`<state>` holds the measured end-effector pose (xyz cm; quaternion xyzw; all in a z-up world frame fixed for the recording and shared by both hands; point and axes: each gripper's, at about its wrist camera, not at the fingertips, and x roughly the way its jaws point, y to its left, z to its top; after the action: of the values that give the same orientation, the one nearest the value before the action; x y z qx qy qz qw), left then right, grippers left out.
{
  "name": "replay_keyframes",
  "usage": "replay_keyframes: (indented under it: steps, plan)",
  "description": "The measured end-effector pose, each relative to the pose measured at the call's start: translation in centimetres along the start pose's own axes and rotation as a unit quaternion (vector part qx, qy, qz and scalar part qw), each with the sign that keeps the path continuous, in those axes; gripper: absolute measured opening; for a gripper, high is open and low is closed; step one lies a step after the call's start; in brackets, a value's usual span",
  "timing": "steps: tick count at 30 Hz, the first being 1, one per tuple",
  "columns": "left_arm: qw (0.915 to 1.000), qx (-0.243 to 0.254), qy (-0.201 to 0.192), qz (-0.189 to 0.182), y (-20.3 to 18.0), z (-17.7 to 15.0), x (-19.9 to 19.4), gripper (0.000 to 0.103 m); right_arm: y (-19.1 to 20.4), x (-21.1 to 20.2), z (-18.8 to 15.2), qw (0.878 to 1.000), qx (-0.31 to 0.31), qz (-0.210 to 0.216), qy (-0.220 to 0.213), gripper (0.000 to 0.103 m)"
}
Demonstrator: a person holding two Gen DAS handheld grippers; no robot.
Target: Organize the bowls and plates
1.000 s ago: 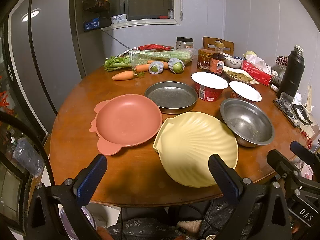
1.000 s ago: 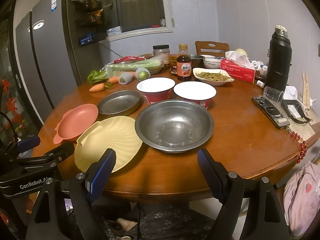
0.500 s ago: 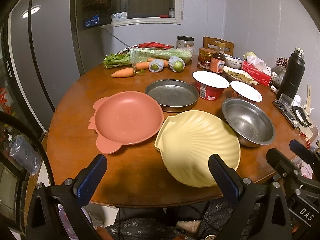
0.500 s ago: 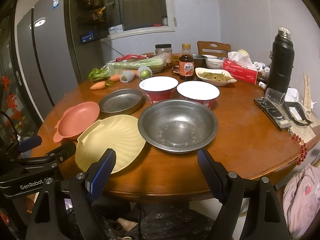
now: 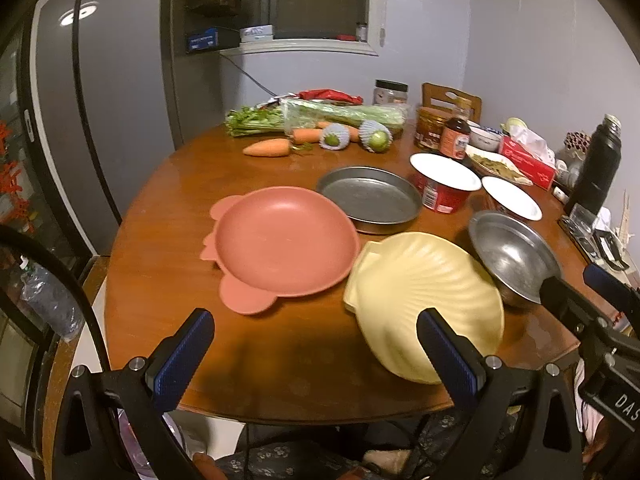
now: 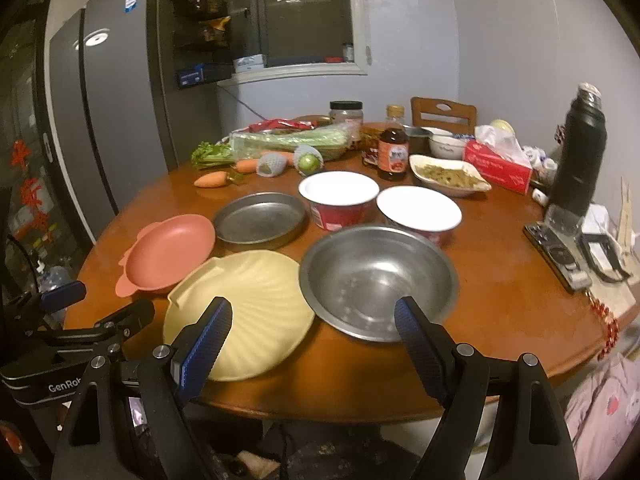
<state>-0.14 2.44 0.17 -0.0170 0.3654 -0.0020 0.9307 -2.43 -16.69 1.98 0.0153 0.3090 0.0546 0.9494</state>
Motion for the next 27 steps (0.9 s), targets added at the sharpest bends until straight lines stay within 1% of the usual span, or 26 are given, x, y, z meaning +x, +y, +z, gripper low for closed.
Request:
replay_keyframes:
  steps: [7,10,13,18,21,25,26,27]
  plan:
    - [0.9995,-0.029,0.001,0.014,2.9,0.5,0.5,0.102,2.5,1.7,1.8,0.999,-0.021,0.036,0.0,0.084]
    - [0.9989,-0.041,0.005,0.021,4.2,0.7,0.8,0.102,3.4,2.6,2.6,0.998,-0.022,0.06,0.01,0.084]
    - [0.9982,-0.052,0.008,0.028,5.5,1.1,1.2,0.102,4.4,3.4,3.4,0.997,-0.029,0.068,0.014,0.084]
    - [0.9965,-0.072,0.023,0.036,7.3,1.7,2.0,0.102,5.6,4.6,4.7,0.996,-0.035,0.084,0.024,0.084]
    - [0.9956,-0.081,0.033,0.034,8.1,2.2,2.7,0.102,6.3,5.6,5.6,0.994,-0.044,0.092,0.032,0.085]
    - [0.9942,-0.093,0.049,0.024,8.7,2.5,3.7,0.102,7.0,7.4,6.4,0.991,-0.053,0.107,0.053,0.084]
    - [0.9937,-0.096,0.053,0.023,8.7,2.5,3.9,0.102,7.2,8.0,6.5,0.99,-0.054,0.112,0.061,0.082]
    - [0.9931,-0.099,0.06,0.021,8.8,2.5,4.3,0.102,7.3,8.5,6.6,0.99,-0.055,0.114,0.07,0.078]
